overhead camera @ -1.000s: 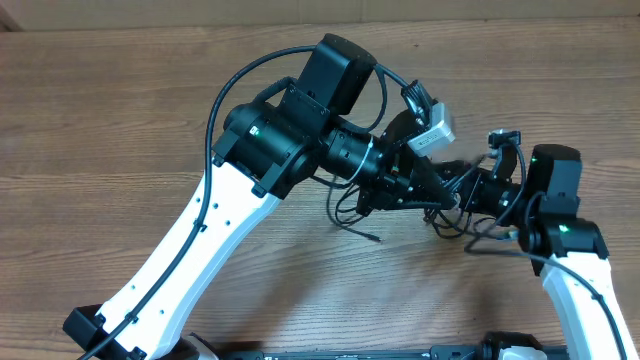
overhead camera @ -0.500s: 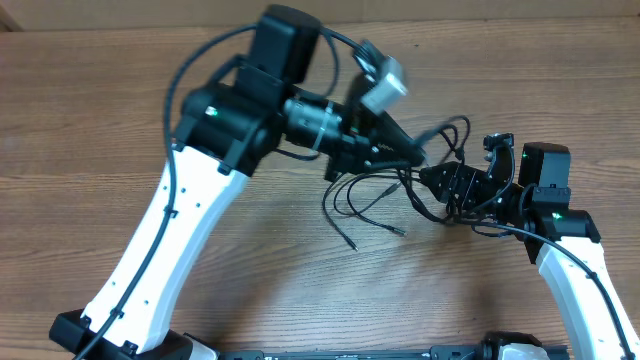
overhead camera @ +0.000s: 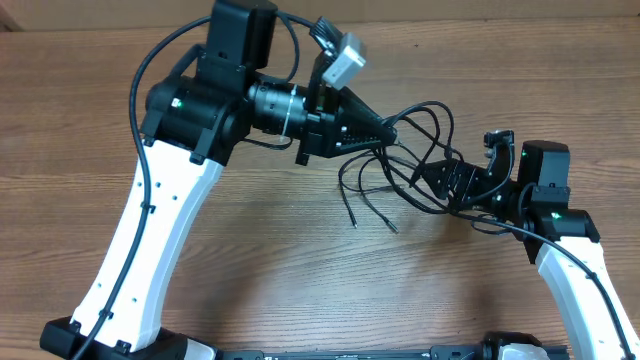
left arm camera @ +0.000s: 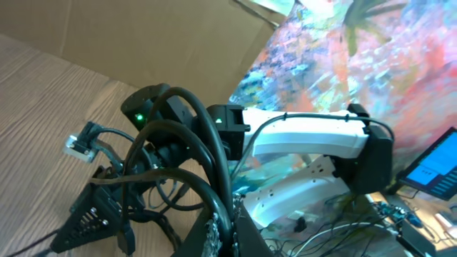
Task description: Untangle cables
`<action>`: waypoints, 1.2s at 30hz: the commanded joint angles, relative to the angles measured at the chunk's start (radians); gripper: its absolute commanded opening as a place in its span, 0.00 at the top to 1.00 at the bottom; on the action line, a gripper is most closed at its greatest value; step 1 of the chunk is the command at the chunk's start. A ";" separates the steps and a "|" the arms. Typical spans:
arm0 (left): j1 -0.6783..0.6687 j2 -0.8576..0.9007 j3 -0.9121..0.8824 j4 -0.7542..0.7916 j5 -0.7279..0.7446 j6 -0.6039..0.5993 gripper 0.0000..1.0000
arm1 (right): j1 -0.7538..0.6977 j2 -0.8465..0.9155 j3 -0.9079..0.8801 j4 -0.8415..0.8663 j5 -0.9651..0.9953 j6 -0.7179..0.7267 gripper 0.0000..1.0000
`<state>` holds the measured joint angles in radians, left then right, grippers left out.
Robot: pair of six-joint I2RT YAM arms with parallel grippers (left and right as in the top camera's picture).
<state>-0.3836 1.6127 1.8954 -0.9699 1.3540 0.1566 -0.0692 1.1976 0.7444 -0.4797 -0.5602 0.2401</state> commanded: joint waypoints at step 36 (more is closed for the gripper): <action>0.174 -0.091 0.018 0.029 0.221 -0.223 0.96 | -0.010 0.005 0.002 0.105 0.099 -0.013 0.00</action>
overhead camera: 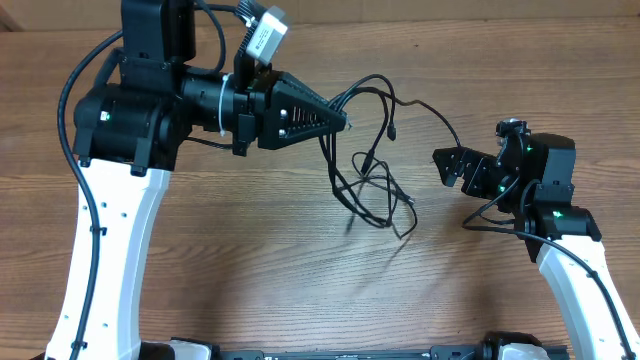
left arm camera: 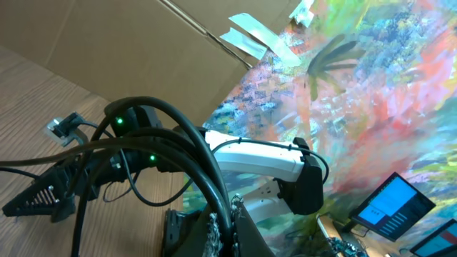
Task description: Untangle cables
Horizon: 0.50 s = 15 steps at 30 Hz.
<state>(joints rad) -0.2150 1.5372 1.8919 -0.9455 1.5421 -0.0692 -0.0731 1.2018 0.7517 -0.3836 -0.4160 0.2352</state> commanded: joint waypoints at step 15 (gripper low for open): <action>0.006 -0.014 0.022 -0.156 -0.675 -0.035 0.96 | -0.006 -0.003 -0.005 0.136 -0.639 -0.061 0.00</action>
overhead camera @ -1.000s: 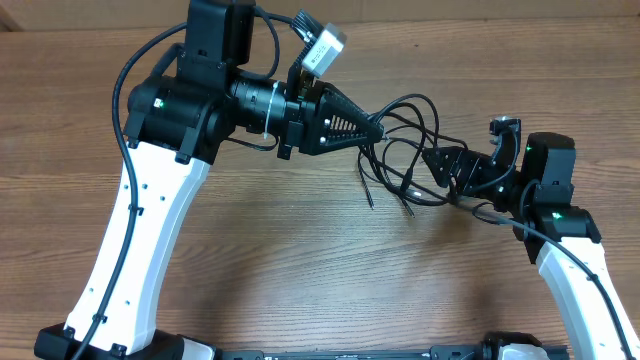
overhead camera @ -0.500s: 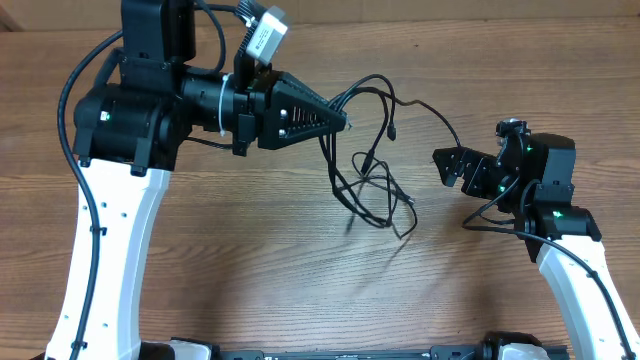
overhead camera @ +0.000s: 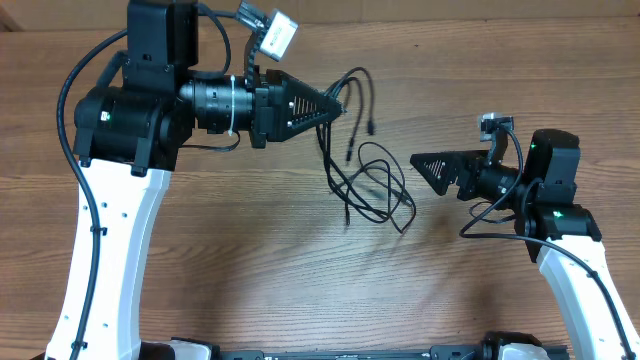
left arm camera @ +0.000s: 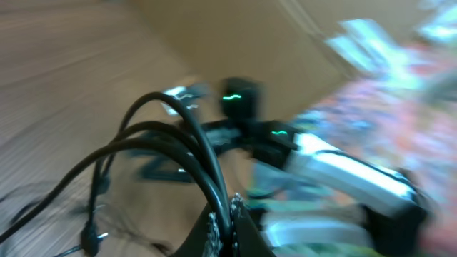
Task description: Untangle cables
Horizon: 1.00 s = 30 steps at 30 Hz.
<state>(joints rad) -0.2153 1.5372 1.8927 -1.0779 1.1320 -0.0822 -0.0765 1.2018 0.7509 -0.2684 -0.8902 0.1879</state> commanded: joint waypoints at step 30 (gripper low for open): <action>0.007 0.021 0.000 -0.286 -1.187 -0.397 0.02 | -0.003 -0.003 -0.004 -0.018 -0.151 -0.014 0.00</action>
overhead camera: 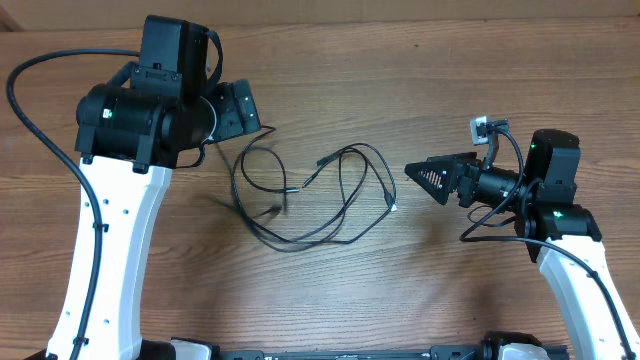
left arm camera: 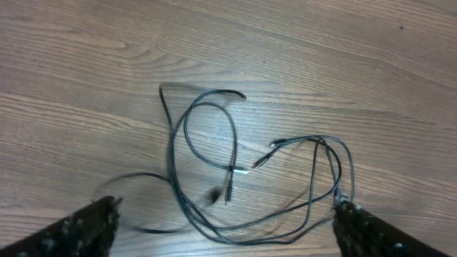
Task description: Untangle cables
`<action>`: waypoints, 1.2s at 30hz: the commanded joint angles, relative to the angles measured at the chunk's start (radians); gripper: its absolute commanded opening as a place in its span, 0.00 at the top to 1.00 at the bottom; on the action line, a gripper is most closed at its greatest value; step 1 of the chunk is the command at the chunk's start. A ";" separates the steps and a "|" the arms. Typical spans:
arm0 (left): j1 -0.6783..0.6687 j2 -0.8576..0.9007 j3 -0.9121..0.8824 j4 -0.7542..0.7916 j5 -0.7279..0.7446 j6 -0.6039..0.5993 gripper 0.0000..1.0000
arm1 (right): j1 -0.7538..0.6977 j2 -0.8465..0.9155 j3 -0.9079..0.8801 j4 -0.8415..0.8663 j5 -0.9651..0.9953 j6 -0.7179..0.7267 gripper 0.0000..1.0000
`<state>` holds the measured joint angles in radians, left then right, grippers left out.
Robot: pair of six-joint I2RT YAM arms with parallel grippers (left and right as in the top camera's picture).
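Observation:
Thin black cables (overhead camera: 301, 186) lie in loose overlapping loops on the wooden table, between the two arms. My left gripper (overhead camera: 238, 112) points down over their left part. In the left wrist view it (left arm camera: 228, 235) is open, its fingers (left arm camera: 86, 228) wide apart at the bottom corners, with the cables (left arm camera: 171, 164) below and nothing held. At the right, my right gripper (overhead camera: 412, 170) points left toward the cables. It closes to a single tip and holds nothing that shows. A cable plug (overhead camera: 392, 207) lies just short of it.
The wooden table (overhead camera: 330, 310) runs to a cardboard wall along its far edge. The white left arm (overhead camera: 120, 250) stands at the front left and the right arm (overhead camera: 575, 280) at the front right.
My left gripper was shut on the cable bundle, holding it above the table and pointing right. Now it is open and points down, and the cables lie spread on the table. The right gripper has hardly moved.
First both grippers met at the tangle right of centre, the left shut on the bundle. Then the left held the bundle farther left, with the right gripper apart from it. The cables then hung from the left gripper, and now lie let go on the table.

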<state>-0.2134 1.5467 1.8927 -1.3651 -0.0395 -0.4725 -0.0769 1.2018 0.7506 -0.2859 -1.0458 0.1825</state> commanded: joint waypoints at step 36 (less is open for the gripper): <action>0.004 0.043 -0.002 -0.049 -0.027 0.016 0.00 | 0.301 0.002 -0.004 -0.172 0.206 0.088 0.00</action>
<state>-0.2134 1.5791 1.8923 -1.4036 -0.0425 -0.4721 0.2001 1.2018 0.7506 -0.4717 -0.9333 0.1997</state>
